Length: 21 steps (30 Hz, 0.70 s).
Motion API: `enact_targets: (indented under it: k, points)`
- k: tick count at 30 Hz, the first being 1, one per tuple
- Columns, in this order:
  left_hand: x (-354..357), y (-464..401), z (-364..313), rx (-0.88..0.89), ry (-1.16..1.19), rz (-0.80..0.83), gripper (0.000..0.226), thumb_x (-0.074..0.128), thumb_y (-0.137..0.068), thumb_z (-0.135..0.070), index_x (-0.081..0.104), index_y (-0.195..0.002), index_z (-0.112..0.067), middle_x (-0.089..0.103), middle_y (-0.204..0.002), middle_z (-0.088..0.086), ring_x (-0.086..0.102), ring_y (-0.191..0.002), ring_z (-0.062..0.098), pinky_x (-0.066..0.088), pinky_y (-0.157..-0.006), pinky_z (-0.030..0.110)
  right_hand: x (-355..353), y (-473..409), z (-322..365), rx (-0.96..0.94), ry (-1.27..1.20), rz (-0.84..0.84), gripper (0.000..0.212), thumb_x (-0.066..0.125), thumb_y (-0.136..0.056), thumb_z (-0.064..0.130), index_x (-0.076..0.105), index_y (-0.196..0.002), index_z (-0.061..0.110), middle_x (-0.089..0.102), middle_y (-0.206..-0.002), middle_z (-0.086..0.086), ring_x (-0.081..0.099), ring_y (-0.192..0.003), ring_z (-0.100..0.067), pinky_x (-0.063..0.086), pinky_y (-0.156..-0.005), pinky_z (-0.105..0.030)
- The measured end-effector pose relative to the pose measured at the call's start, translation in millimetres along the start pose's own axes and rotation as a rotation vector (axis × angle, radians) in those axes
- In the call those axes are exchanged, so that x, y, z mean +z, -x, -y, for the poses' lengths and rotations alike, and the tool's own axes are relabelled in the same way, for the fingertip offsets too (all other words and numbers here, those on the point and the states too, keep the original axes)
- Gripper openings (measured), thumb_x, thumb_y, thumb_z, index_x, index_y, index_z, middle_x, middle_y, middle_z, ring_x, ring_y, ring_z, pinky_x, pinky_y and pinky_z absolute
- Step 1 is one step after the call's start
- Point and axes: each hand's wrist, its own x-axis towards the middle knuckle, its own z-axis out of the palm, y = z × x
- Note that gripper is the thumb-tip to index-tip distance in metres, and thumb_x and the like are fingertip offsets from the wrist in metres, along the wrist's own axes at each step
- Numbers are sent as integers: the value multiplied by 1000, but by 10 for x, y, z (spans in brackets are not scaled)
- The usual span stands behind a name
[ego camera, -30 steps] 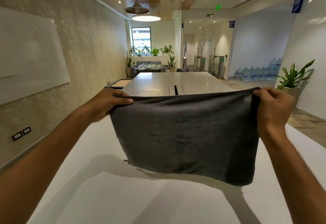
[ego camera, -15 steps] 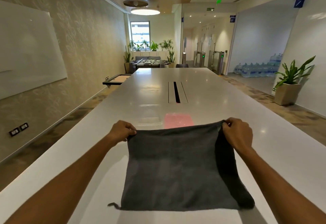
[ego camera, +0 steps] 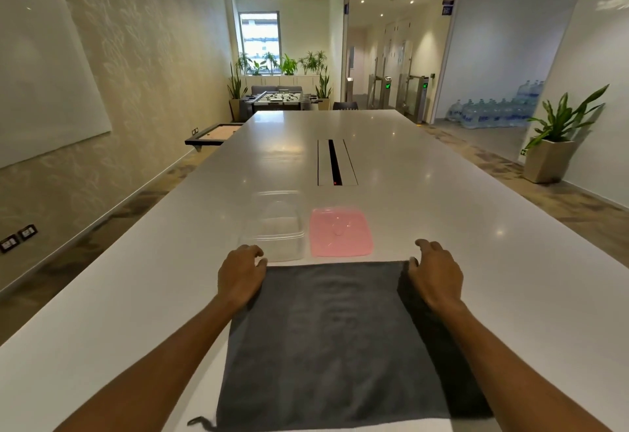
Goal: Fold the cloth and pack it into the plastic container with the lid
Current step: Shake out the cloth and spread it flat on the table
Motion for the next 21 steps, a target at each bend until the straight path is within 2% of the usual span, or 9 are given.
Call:
enact_targets:
  k: [3, 5, 7, 8, 10, 12, 18, 21]
  points:
    - [96, 233, -107, 101, 23, 26, 30, 53, -91, -37, 67, -109, -16, 68, -112, 4, 63, -96, 23, 48, -78, 30, 102, 153, 83, -78, -38, 58, 41, 51, -94, 32, 52, -132, 15, 59, -131, -10, 56, -114, -27, 49, -90, -39]
    - [168, 375, -147, 141, -30, 94, 42, 44, -92, -47, 62, -117, -18, 64, -122, 4, 58, -109, 24, 47, -90, 35, 179, 270, 128, -141, -40, 116, 45, 47, -95, 39, 51, -133, 15, 56, -135, -9, 52, -120, -27, 44, -98, -39]
    - [228, 509, -143, 93, -116, 217, 62, 32, -92, -59, 46, -137, -19, 46, -146, 5, 38, -135, 25, 30, -112, 45, 255, 388, 155, -180, -3, 199, 54, 41, -94, 49, 46, -137, 18, 50, -142, -9, 44, -129, -27, 37, -106, -41]
    - [250, 565, -121, 64, -146, 276, 70, 27, -91, -63, 35, -144, -19, 33, -154, 4, 25, -143, 24, 19, -117, 48, 287, 441, 164, -180, 22, 256, 59, 36, -93, 55, 40, -141, 20, 42, -148, -8, 37, -136, -27, 32, -111, -43]
    - [293, 639, -67, 48, -192, 351, 79, 20, -89, -69, 18, -151, -19, 14, -161, 2, 9, -148, 23, 6, -119, 49, 347, 524, 167, -168, 65, 353, 67, 27, -91, 63, 29, -147, 26, 25, -158, -3, 22, -144, -26, 21, -115, -48]
    - [311, 674, -27, 64, -240, 394, 84, 16, -87, -72, 10, -152, -19, 6, -162, 2, 3, -149, 22, 2, -119, 49, 388, 590, 152, -164, 103, 403, 70, 19, -90, 66, 22, -149, 28, 16, -160, 0, 14, -147, -24, 12, -117, -49]
    - [312, 689, 4, 94, -308, 438, 89, 14, -85, -75, 4, -152, -18, 3, -162, 2, -1, -149, 22, -1, -119, 49, 368, 698, 131, -137, 147, 434, 72, 16, -90, 67, 17, -151, 29, 12, -161, 0, 9, -148, -23, 6, -119, -48]
    - [296, 684, 6, 100, -283, 425, 85, 16, -86, -72, 11, -152, -19, 8, -162, 1, 3, -149, 22, 3, -119, 49, 340, 715, 137, -139, 145, 437, 72, 20, -89, 68, 21, -150, 28, 16, -160, -2, 14, -147, -24, 10, -118, -49]
